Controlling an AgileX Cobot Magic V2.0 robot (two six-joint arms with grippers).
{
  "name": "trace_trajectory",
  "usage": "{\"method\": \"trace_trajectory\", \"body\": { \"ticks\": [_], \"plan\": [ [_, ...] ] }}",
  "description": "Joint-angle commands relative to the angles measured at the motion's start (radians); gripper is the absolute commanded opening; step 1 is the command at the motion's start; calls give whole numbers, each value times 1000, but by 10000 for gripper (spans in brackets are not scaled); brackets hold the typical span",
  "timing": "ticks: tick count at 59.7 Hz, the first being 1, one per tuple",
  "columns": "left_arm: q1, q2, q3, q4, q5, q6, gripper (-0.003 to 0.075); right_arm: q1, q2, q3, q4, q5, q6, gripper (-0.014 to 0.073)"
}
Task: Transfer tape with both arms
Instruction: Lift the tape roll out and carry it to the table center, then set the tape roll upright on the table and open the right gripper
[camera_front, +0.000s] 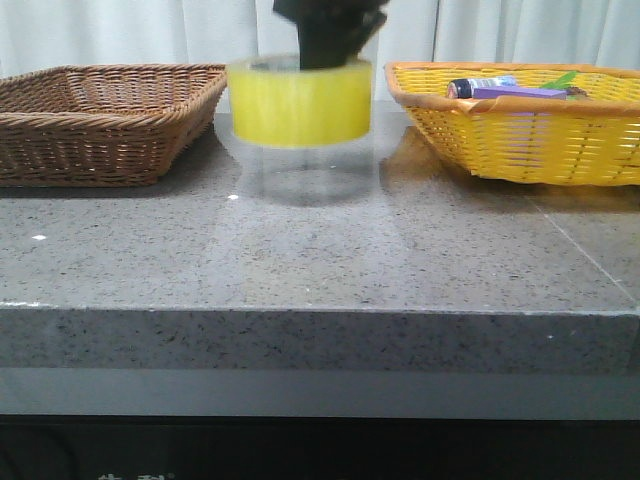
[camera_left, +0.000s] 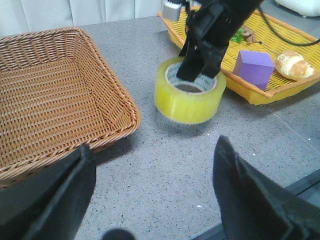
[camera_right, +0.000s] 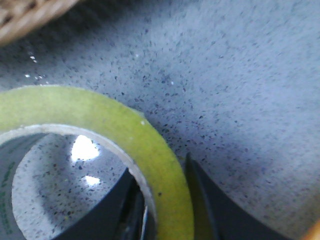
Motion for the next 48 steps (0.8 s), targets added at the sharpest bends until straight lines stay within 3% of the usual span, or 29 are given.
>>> {"method": "trace_trajectory", "body": {
  "ticks": [1, 16, 33, 48],
  "plan": [
    [-6, 9, -34, -14, -76, 1, 494, 0, -49, -30, 10, -50, -8, 106],
    [-6, 9, -34, -14, -76, 1, 494, 0, -12, -30, 10, -41, -8, 122],
    [-6, 9, -34, -14, -76, 1, 494, 0, -14, -33, 10, -25, 1, 401],
    [-6, 9, -34, -14, -76, 1, 494, 0, -99, -34, 10, 14, 144, 400]
  ]
}}
